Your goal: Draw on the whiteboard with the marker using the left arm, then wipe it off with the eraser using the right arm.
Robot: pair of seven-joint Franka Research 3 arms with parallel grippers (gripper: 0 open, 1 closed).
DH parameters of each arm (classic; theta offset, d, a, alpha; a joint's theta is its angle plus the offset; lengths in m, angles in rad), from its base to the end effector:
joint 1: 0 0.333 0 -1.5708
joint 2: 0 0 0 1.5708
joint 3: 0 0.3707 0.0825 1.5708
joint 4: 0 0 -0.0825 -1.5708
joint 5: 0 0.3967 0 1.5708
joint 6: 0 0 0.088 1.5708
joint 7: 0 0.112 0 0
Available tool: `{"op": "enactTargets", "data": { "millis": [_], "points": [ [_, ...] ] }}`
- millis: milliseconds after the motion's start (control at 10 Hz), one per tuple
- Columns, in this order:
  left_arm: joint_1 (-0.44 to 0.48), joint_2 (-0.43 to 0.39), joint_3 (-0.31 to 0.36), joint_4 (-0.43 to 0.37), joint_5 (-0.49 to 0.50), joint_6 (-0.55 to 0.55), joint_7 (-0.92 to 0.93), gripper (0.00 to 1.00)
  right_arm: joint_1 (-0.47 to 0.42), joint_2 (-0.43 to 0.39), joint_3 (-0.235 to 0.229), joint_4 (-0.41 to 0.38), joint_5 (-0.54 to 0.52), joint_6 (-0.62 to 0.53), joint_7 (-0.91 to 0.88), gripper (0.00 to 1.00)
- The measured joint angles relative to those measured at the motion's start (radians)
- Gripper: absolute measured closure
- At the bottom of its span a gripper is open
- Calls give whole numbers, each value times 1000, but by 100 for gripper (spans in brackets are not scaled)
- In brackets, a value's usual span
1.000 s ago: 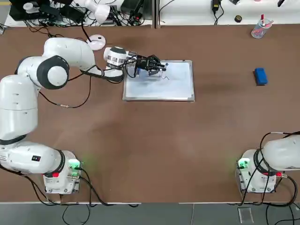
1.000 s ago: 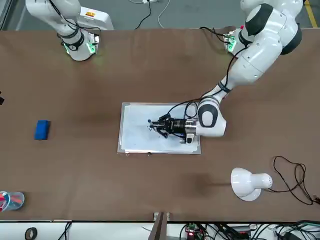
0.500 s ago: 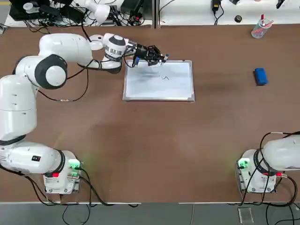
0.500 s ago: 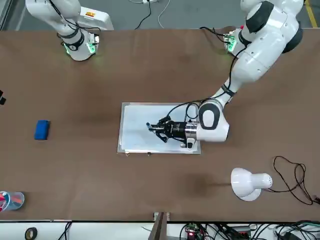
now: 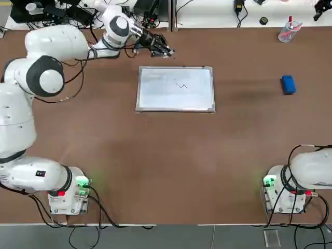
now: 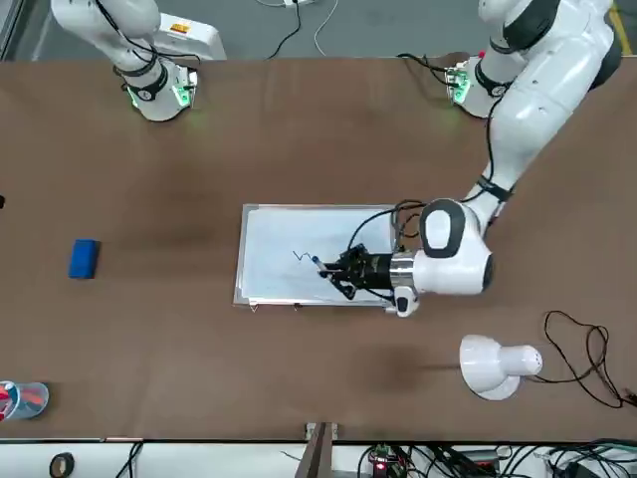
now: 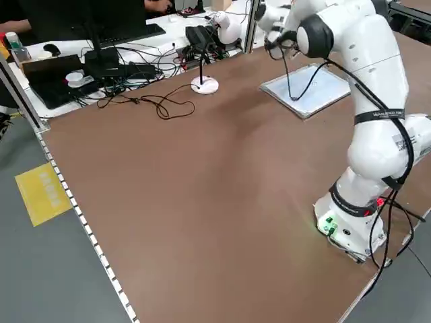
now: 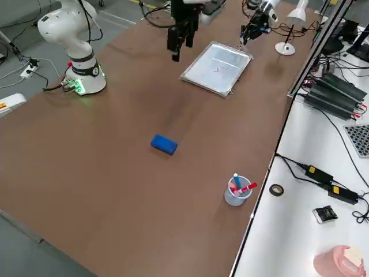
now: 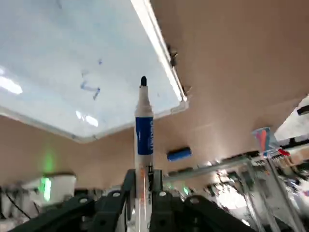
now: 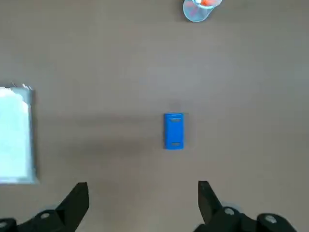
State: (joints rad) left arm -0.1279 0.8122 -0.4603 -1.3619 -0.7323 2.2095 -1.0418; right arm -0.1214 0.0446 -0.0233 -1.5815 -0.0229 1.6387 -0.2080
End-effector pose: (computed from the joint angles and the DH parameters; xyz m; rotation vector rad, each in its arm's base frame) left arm 0.7039 -0.3790 0.3230 2.0269 1.1685 -0.7753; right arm 0.5825 -0.0870 0.6493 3.1142 0.1008 0.0128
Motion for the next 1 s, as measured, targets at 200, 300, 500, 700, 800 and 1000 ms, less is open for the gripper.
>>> {"op": "enactTargets", "data": {
  "millis": [200,300,500,700,800,1000],
  "points": [
    [49,-34,-1,2,216,-81,-4,83,-45,5,8,-52,0,57,-122,0],
    [79,-45,-1,2,322,-139,6,83,-63,11,11,-91,0,107,-172,0],
    [136,-55,-2,1,509,-231,80,83,-97,32,15,-188,1,251,-249,0],
    [174,-55,1,-7,641,-294,173,83,-119,59,16,-281,4,388,-275,0],
    [194,-55,2,-17,694,-316,235,83,-128,75,16,-315,13,441,-276,0],
    [243,-55,5,-43,777,-334,405,83,-141,109,16,-381,49,561,-282,0]
  ]
}}
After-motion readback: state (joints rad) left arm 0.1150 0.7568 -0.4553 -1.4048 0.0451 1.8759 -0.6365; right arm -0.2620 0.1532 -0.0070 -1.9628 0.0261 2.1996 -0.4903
